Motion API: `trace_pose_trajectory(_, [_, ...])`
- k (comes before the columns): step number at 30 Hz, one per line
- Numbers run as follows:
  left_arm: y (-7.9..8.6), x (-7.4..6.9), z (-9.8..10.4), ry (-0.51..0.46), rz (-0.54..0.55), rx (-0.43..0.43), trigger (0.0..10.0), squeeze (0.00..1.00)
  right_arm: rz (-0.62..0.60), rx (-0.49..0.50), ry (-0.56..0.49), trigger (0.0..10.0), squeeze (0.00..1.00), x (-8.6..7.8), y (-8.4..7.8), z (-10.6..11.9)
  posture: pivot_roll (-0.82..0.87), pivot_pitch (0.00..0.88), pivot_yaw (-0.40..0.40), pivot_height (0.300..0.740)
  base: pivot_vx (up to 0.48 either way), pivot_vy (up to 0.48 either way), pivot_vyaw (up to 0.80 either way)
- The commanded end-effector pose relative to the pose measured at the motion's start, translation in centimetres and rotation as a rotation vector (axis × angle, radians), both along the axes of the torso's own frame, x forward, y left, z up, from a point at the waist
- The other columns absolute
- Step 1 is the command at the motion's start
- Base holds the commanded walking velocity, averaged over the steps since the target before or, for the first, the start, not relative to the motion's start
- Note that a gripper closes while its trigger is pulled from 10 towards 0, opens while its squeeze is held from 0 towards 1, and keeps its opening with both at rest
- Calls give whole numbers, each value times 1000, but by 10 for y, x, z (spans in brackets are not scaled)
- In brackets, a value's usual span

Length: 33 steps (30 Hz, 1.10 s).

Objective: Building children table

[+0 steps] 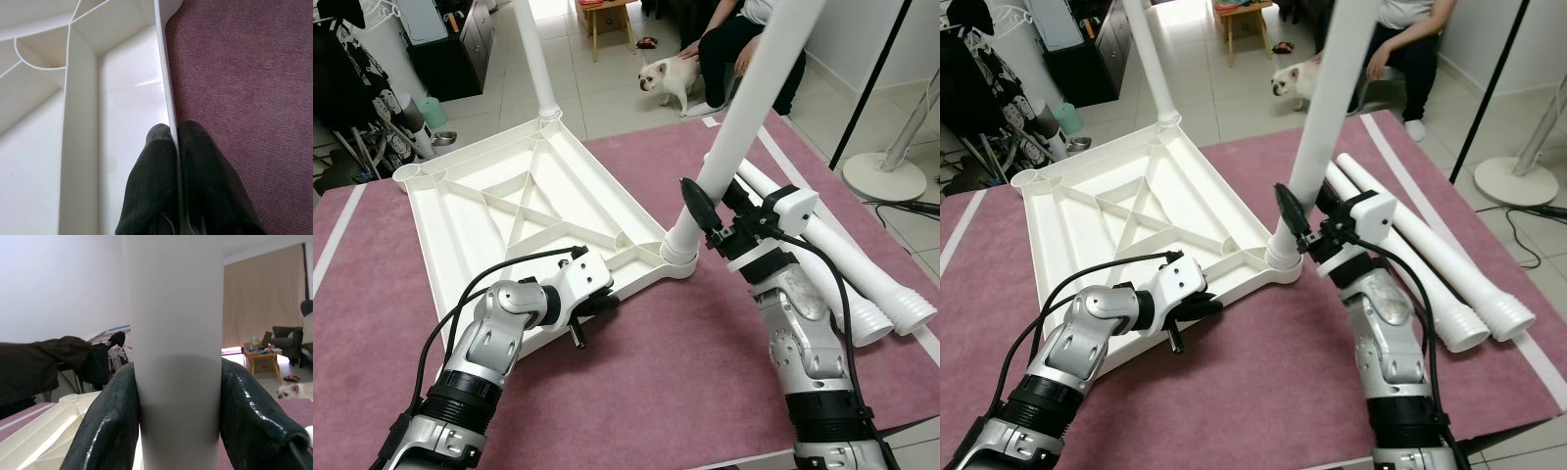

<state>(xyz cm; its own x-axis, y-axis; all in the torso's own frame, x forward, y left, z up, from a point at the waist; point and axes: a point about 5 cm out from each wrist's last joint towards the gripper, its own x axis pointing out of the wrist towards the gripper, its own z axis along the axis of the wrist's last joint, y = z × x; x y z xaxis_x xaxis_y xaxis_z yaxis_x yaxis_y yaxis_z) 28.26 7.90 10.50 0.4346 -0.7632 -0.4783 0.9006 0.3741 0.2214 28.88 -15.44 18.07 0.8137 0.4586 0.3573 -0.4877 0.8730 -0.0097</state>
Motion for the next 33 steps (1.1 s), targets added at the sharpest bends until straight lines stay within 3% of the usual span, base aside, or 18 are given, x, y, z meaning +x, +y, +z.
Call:
trace_pose_trajectory(1, [1,14,14,-156,140,18,10000,0,45,-19,215,10000,0,2,14,-37,-50,0,214,740,0,0,0])
trace_pose_trajectory(10, [1,13,12,-157,148,19,10000,0,-37,-143,212,10000,0,22,20,-23,-46,0,200,740,0,0,0])
trace_pose_trajectory(19, [1,13,11,-158,157,15,10000,0,-6,-179,203,10000,0,11,27,-32,-45,0,192,740,0,0,0])
trace_pose_trajectory(24, [1,13,11,-159,158,15,10000,0,51,-189,220,10000,0,-3,33,-42,-51,0,192,740,0,0,0])
trace_pose_trajectory(29, [0,14,12,-160,157,13,10000,0,39,-218,261,10000,0,-7,29,-51,-55,0,196,740,0,0,0])
trace_pose_trajectory(33, [0,15,12,-160,155,14,10000,0,-71,-272,297,10000,0,1,16,-55,-59,0,204,740,0,0,0])
